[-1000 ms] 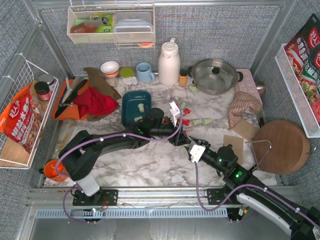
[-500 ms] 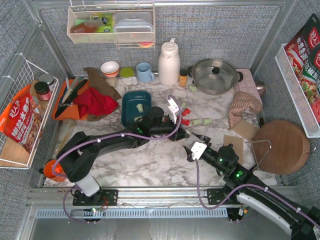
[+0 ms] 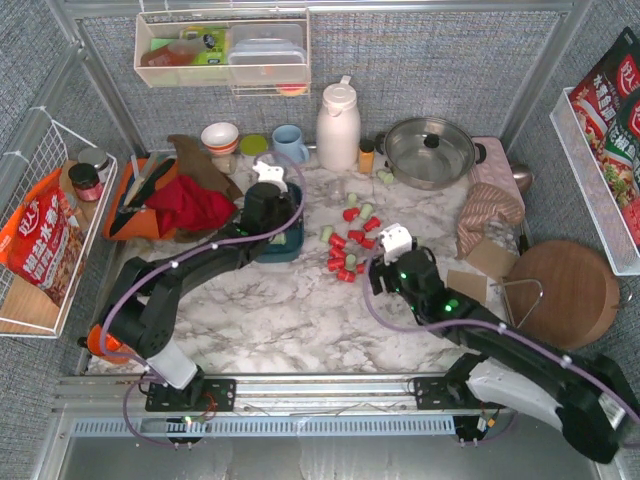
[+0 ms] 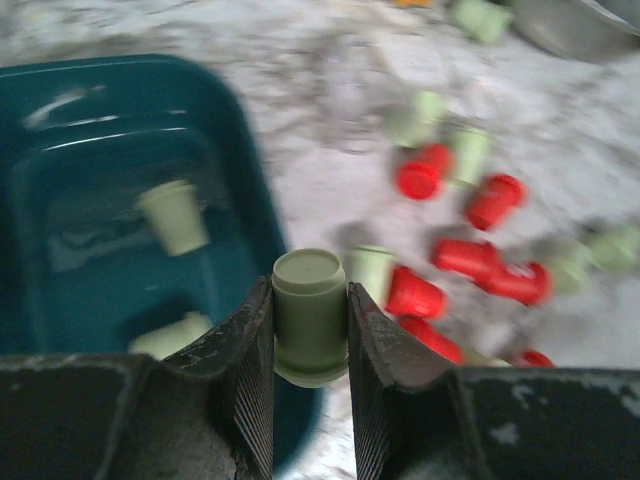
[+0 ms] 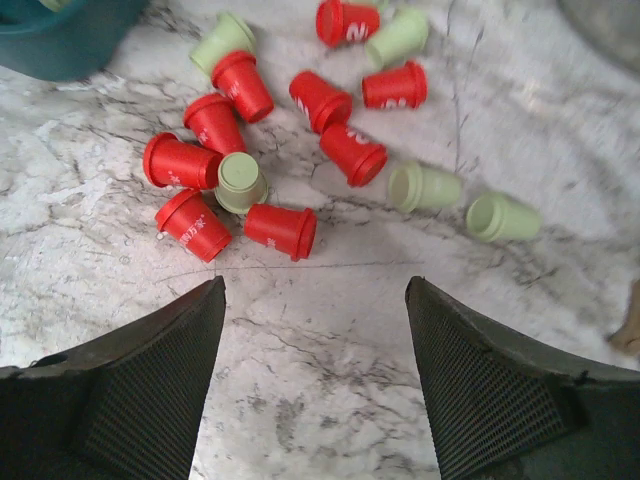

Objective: Mix the coffee capsules in the storage basket

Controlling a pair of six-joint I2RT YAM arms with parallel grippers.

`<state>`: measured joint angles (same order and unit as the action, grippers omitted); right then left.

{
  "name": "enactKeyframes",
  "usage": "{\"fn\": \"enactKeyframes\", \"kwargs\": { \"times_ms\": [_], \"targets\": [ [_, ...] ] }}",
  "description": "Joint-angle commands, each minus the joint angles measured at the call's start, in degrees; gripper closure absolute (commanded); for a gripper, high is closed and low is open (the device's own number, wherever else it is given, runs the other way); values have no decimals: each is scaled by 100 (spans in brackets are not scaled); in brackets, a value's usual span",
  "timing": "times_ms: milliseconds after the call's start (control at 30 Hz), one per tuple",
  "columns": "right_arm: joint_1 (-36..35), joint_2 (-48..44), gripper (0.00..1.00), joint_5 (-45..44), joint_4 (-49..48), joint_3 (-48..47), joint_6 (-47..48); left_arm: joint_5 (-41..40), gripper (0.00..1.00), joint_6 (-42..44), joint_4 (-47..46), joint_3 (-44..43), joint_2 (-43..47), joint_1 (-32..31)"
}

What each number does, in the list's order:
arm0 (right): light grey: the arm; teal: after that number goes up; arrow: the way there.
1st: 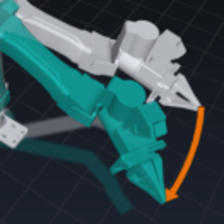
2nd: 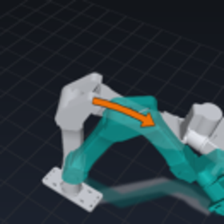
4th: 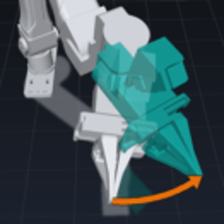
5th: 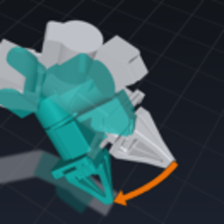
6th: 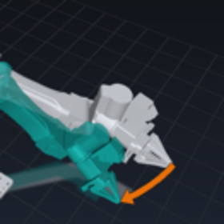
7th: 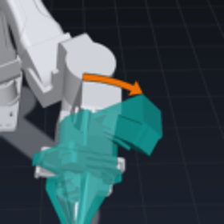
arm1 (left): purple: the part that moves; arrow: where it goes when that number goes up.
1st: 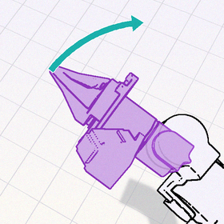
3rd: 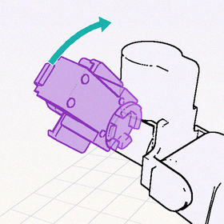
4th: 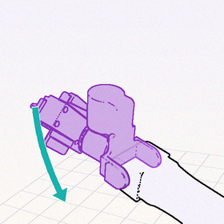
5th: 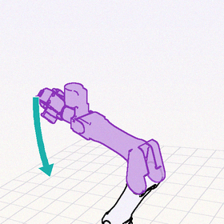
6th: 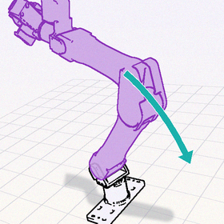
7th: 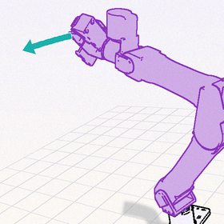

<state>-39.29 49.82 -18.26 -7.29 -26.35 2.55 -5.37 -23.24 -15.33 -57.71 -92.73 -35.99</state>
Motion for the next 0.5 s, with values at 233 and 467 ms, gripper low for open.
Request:
{"fn": "enactKeyframes", "kwargs": {
  "times_ms": [233,467],
  "targets": [
    [66,2944,23,-418,127,-1131,-1647,-669,45,-145,164,-433,-997,797],
    [115,3729,23,-435,-57,-1410,-1477,-535,5,-174,-74,27,-553,804]
  ]
}}
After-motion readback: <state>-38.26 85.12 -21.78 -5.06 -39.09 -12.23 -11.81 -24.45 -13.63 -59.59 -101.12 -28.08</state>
